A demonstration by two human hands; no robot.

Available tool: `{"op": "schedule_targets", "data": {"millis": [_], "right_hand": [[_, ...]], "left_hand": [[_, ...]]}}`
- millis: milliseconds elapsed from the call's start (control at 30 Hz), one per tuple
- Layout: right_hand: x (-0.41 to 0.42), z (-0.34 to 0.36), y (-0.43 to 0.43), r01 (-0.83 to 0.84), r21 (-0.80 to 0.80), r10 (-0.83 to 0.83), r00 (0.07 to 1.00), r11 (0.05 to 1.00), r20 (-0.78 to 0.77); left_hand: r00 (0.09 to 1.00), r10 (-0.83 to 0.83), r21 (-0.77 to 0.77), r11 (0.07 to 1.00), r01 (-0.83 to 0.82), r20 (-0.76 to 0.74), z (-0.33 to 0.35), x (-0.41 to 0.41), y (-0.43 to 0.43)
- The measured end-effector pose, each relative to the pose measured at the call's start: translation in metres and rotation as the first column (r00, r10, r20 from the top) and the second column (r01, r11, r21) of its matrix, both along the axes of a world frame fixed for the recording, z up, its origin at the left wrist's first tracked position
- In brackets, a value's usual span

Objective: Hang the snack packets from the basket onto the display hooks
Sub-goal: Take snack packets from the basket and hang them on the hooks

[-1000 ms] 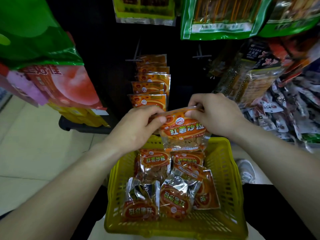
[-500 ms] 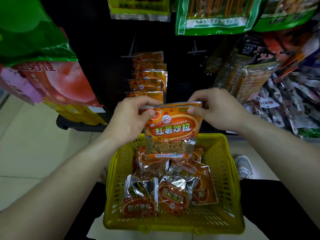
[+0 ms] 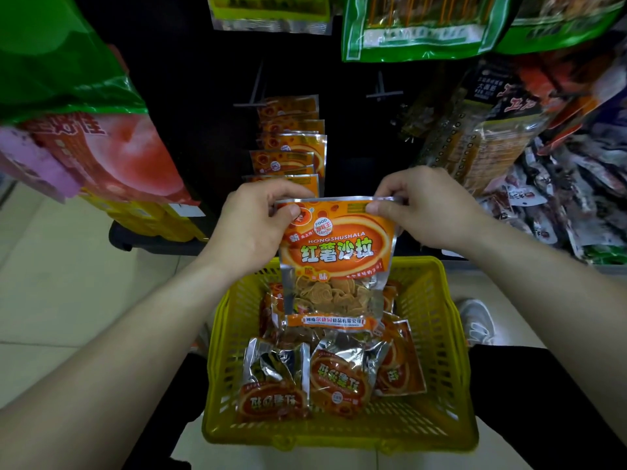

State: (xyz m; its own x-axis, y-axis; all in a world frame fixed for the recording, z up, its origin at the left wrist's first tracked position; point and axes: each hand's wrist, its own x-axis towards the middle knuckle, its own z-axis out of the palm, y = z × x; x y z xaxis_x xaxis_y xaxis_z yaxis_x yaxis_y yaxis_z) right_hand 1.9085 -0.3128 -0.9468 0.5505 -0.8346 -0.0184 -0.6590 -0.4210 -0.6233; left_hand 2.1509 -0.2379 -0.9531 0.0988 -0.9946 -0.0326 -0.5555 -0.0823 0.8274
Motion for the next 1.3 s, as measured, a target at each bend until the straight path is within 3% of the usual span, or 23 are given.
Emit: {"op": "schedule_targets", "data": {"millis": [333,533,733,900,1067,1300], "right_hand": [[0.0,-0.003,-0.003,-0.051,-0.012,0.05,0.998,0.999,-0.034],[0.013,-0.003,0.002,-0.161,-0.019,0.154,0.967,0.987,-0.204],[0.043,-0.009,0.007,-0.227,0.021,0.225,0.945,0.974,-0.238],[0.064,-0.012,0.002,-0.178,-0.064,0.154,0.949,0.982,-0.276],[0.079,-0.006,-0.015,-0.08,-0.168,0.02,0.943,0.982,-0.332],[0.109,-0.006,-0.033,-0.085,-0.288,-0.035,0.921,0.954,-0.389]], "left_hand": [[1.0,0.005,-0.024,1.0,-0.005,-0.005,0.0,0.0,-0.001],[0.999,-0.029,-0.048,0.998,0.031,0.042,-0.004,-0.007,0.006],[0.996,-0.025,-0.081,0.996,0.032,0.086,-0.011,-0.003,0.01],[0.998,0.045,-0.101,0.994,-0.039,0.054,-0.018,0.018,0.006],[0.99,0.065,0.062,0.995,-0.073,0.121,-0.03,0.055,0.0],[0.928,-0.113,0.303,0.953,-0.001,0.356,-0.053,0.091,0.017]]}}
